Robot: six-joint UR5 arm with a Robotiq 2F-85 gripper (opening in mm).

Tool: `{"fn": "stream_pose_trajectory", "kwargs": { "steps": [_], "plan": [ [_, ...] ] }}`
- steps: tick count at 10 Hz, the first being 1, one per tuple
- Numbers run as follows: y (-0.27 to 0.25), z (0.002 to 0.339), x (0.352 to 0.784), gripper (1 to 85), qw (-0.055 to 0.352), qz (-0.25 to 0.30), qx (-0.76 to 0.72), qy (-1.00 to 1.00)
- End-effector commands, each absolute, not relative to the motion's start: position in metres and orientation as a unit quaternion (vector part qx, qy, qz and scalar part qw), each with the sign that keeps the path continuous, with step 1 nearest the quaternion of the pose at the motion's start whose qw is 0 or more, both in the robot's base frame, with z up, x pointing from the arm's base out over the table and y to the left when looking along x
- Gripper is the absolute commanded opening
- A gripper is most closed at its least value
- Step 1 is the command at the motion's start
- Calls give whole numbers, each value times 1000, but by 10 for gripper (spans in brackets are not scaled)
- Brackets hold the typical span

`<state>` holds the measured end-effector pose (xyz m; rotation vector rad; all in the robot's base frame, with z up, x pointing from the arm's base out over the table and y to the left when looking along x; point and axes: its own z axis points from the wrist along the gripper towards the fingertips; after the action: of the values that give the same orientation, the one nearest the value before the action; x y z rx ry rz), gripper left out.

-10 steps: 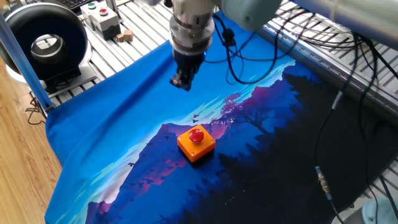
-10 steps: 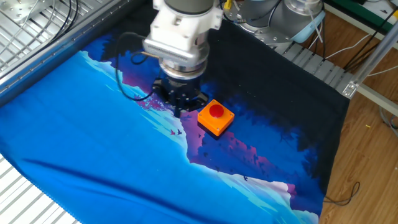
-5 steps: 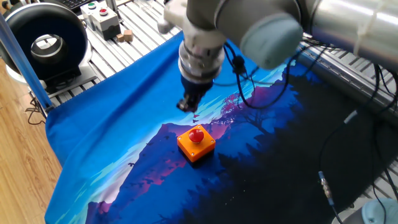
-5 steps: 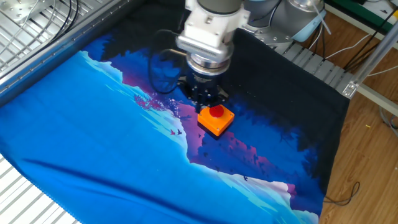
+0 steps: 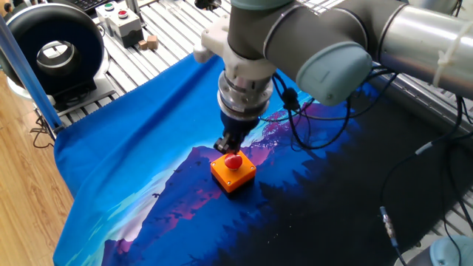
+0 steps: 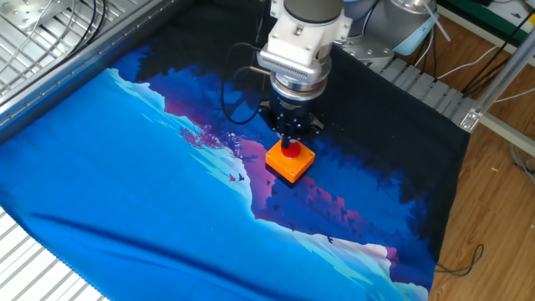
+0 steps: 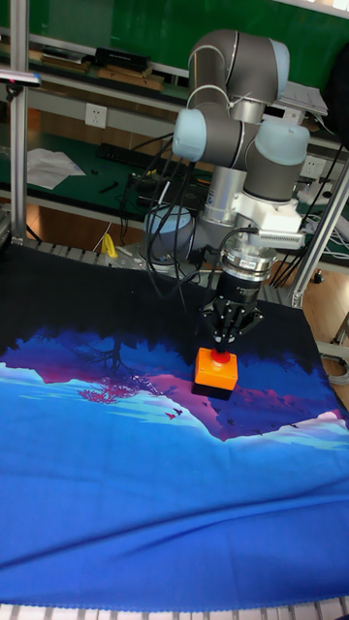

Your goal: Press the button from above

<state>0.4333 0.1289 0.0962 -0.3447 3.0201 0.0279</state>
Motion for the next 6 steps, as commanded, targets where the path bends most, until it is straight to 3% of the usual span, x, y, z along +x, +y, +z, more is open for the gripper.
{"fn": "stream_pose_trajectory", "kwargs": {
  "steps": [1, 6],
  "plan": [
    [135, 93, 427, 10, 49, 25, -108, 993],
    [137, 90, 436, 10, 62, 24, -106, 992]
  ]
}}
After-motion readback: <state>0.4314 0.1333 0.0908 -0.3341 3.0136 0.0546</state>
